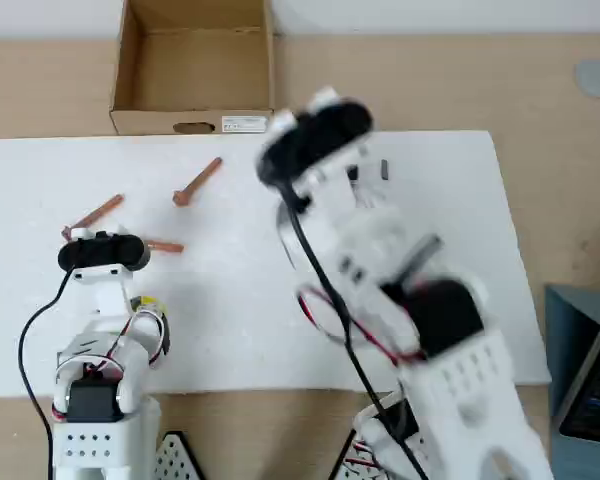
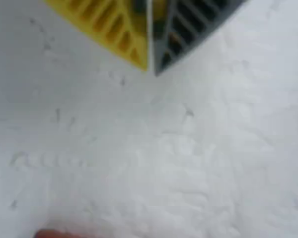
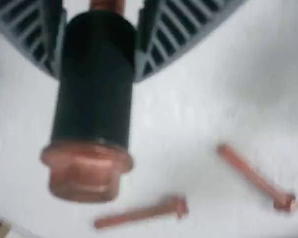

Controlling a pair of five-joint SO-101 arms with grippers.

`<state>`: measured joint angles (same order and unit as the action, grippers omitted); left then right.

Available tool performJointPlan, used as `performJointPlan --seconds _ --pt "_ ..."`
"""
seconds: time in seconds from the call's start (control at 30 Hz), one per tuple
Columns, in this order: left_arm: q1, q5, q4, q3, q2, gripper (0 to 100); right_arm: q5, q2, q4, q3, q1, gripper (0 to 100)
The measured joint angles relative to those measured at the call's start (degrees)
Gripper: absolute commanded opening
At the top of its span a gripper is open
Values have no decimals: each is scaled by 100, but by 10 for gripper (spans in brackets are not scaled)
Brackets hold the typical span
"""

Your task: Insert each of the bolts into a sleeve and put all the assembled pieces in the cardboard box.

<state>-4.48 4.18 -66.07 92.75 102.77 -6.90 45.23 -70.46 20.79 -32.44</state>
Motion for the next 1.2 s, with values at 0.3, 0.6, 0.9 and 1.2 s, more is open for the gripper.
performJointPlan --seconds 0.3,0.6,0.9,1.2 --pt "0 0 53 26 -9 2 9 -2576 985 -1618 149 9" --pt "-105 0 53 26 -9 2 545 -5160 1820 -3552 457 9" --pt "-114 0 53 26 -9 2 721 -7842 2295 -6013 475 9" --pt "-114 0 53 26 -9 2 1266 -10426 2312 -8721 492 9"
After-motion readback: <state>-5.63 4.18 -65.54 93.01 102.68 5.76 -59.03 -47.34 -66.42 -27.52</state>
